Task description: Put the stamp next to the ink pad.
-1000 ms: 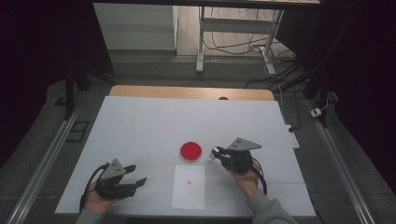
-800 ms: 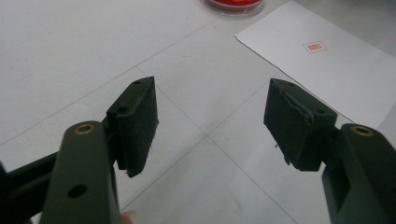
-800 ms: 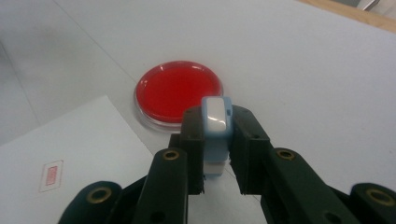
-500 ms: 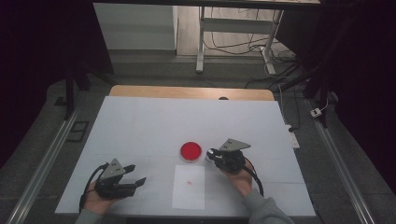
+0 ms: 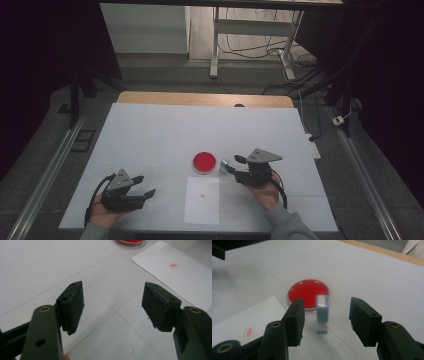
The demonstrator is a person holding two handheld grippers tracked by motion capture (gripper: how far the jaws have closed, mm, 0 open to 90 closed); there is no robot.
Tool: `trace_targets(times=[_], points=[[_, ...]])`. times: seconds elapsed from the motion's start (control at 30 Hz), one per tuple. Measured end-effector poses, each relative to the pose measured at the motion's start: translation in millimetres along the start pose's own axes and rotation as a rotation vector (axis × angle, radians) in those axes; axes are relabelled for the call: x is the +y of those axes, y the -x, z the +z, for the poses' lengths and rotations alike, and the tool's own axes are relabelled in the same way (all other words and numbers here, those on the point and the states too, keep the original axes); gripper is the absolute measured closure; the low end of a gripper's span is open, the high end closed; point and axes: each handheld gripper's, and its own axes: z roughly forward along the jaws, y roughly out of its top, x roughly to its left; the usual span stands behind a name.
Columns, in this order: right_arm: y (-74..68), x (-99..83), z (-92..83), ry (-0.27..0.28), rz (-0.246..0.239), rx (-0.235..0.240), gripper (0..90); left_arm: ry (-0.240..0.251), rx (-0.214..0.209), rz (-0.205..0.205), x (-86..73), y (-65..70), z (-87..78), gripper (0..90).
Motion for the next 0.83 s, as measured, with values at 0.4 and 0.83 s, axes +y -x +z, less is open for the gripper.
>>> trace_targets(times=[0.4,0.83], points=[[10.9,-29.1,-64.8,0.01,-0.041,-0.029,42.3,0.007,0.0,-0.009,0.0,-4.6,-0.1,34.2],[21.5,-45.5,-91.5,0.013,-0.016,-0.058,42.2,0.015,-0.002,-0.01,1.8,-4.1,0.5,33.9]])
